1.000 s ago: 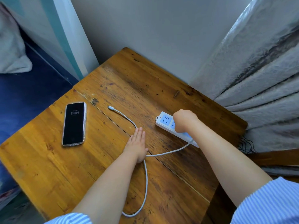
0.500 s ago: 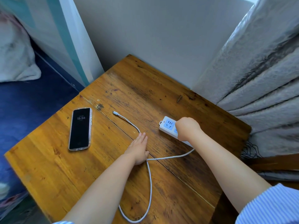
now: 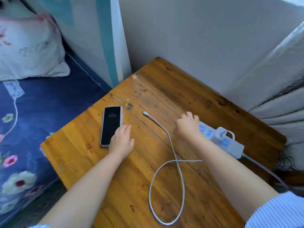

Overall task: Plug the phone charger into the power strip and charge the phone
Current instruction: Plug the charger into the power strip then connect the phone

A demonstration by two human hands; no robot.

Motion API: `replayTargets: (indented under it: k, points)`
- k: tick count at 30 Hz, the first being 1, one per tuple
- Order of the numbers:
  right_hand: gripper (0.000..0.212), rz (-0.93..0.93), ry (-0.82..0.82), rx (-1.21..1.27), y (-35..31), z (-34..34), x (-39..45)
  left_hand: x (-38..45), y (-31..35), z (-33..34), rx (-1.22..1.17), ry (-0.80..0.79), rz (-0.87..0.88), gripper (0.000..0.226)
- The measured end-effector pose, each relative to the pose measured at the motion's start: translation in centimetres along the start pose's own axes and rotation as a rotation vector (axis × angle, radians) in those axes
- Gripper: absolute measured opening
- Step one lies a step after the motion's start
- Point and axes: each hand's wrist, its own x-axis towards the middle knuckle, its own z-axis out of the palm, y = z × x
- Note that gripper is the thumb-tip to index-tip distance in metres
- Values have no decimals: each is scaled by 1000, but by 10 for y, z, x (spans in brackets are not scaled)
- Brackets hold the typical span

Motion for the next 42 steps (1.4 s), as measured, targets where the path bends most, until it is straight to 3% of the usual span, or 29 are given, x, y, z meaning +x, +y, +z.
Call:
replayTargets:
  k: [5, 8, 10, 12, 18, 22, 28, 35, 42]
  points:
    - [28, -19, 61, 243, -62, 15, 28, 19, -45, -14, 3, 14, -192, 82]
    - [33, 1, 46, 339, -86, 28, 47, 31, -61, -15, 12, -36, -163, 75]
    - [35, 25, 45, 371, -94, 35, 54, 37, -68, -17, -15, -36, -54, 58]
    - [33, 49, 90, 371, -100, 44, 56, 44, -82, -20, 75, -60, 124, 59]
    - [17, 120, 183, 456, -114, 63, 36, 71, -102, -34, 891, -287, 764, 89]
    - [15, 187, 183, 517, -117, 69, 25, 82, -91, -35, 1106, -397, 906, 91]
    - [26, 195, 185, 582, -119, 79, -3, 84, -91, -44, 1048, -407, 925, 91]
    - [24, 208, 233, 764, -115, 73, -44, 57, -87, -29, 587, -226, 857, 87]
    - [26, 199, 92, 972, -102, 51, -80, 19, -69, -20, 354, -82, 933, 85]
